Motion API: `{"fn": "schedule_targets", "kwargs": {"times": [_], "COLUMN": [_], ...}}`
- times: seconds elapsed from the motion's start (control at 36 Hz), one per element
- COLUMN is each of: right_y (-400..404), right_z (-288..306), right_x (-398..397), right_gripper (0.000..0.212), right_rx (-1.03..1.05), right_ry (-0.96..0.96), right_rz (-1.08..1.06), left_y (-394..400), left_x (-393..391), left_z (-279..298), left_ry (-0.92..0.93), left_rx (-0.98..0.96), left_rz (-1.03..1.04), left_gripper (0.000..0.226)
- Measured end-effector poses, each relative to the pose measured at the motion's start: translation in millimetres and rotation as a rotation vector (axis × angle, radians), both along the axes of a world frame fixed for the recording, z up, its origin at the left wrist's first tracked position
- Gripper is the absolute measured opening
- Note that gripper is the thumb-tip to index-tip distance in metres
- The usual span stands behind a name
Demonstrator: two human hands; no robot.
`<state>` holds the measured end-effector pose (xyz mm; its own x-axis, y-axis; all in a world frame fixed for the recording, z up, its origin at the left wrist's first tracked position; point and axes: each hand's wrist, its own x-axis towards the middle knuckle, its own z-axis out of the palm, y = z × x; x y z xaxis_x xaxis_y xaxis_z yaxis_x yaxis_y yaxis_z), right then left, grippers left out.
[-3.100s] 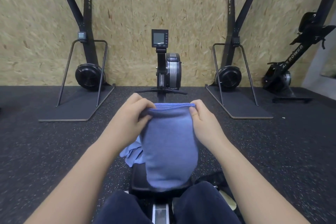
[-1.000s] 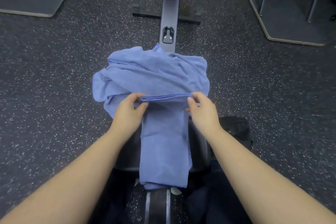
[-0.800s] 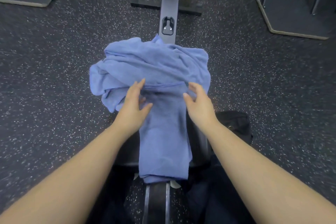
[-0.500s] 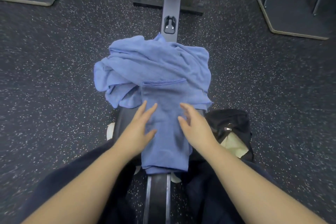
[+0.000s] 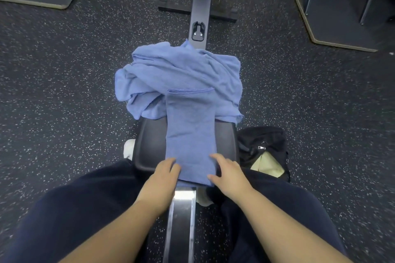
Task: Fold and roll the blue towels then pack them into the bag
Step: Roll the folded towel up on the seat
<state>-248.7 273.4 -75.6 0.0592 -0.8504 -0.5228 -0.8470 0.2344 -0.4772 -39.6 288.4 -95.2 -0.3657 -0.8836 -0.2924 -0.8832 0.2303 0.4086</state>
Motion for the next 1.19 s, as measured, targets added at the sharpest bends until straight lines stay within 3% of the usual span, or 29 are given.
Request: {"fn": "schedule_targets", "kwargs": {"times": [0.14, 0.22, 0.31, 0.42, 0.72, 0.86, 1.06, 1.19], "right_y": [1, -3, -6, -7, -9, -8, -3, -1], "right_z": [-5, -6, -7, -7, -2, -2, 1, 0], "right_x": [-1, -2, 0, 4, 0, 5, 3, 0], "right_gripper": [0.055, 0.054, 0.055, 0.053, 0.022, 0.018, 0.019, 0.016], "right_rx": [-0.037, -0.054, -0.055, -0.07, -0.209, -0.21, -0.108, -0.147], "right_ry": [-0.003, -0.015, -0.083, -0.131, -0.266, -0.281, -0.264, -0.204], "right_rz": [-0.036, -0.057, -0.087, -0.055, -0.052, -0.069, -0.105, -0.118], "left_y": [0, 1, 2, 2, 0, 2, 1, 0], "left_x": [1, 0, -3, -3, 5, 4, 2, -1], "left_z": [-12, -10, -6, -12, 4, 15, 21, 22], "left_ry": [-0.006, -0.031, -0.181, -0.248, 0.181, 0.355, 0.393, 0.395], "left_rx": [-0.116, -0.123, -0.088, -0.134, -0.082, -0.112, -0.127, -0.098], "left_rz": [0.077, 0.065, -0.023, -0.013, 0.237, 0.296, 0.288, 0.298], "left_gripper": [0.017, 0.032, 0.052, 0.062, 0.011, 0.017, 0.022, 0.021]}}
